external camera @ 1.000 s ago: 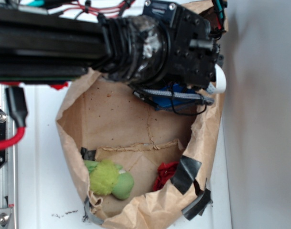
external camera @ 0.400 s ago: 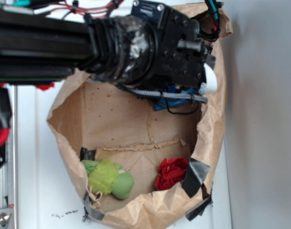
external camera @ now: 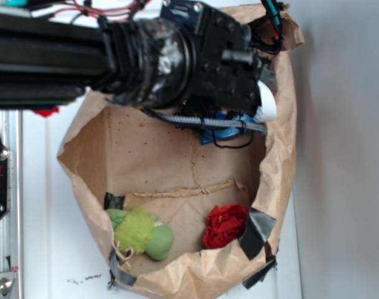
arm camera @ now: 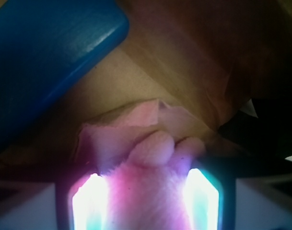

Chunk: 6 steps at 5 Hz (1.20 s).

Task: Grab the pink bunny.

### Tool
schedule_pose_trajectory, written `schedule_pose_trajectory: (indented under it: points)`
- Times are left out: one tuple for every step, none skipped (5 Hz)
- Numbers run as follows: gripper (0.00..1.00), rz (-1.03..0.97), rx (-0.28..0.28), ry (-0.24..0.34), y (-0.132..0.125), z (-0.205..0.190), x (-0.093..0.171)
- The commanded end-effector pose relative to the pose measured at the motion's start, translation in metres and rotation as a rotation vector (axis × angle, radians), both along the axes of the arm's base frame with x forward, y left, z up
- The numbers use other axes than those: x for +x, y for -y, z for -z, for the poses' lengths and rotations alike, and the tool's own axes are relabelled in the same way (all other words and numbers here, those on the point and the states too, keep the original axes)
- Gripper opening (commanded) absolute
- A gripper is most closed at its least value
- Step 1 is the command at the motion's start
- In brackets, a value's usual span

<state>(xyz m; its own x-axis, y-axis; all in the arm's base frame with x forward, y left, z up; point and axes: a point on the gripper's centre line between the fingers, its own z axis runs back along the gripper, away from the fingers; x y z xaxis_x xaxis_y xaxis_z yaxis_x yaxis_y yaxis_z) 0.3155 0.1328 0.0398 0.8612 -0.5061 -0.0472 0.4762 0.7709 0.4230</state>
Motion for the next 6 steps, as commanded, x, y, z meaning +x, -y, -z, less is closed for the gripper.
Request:
schedule_pose_trajectory:
  points:
    - [0.00, 0.056, -0.148, 0.059, 0.006, -0.076, -0.020]
    - [0.00, 0.078, -0.217, 0.053, 0.010, -0.103, -0.026]
    - [0.00, 0.078, -0.249, 0.051, 0.012, -0.119, -0.028]
    - [0.00, 0.059, -0.279, 0.045, 0.014, -0.129, -0.025]
    - [0.00, 0.004, -0.310, 0.049, 0.022, -0.131, -0.023]
    - [0.00, -0.180, -0.417, 0.057, 0.046, -0.136, -0.022]
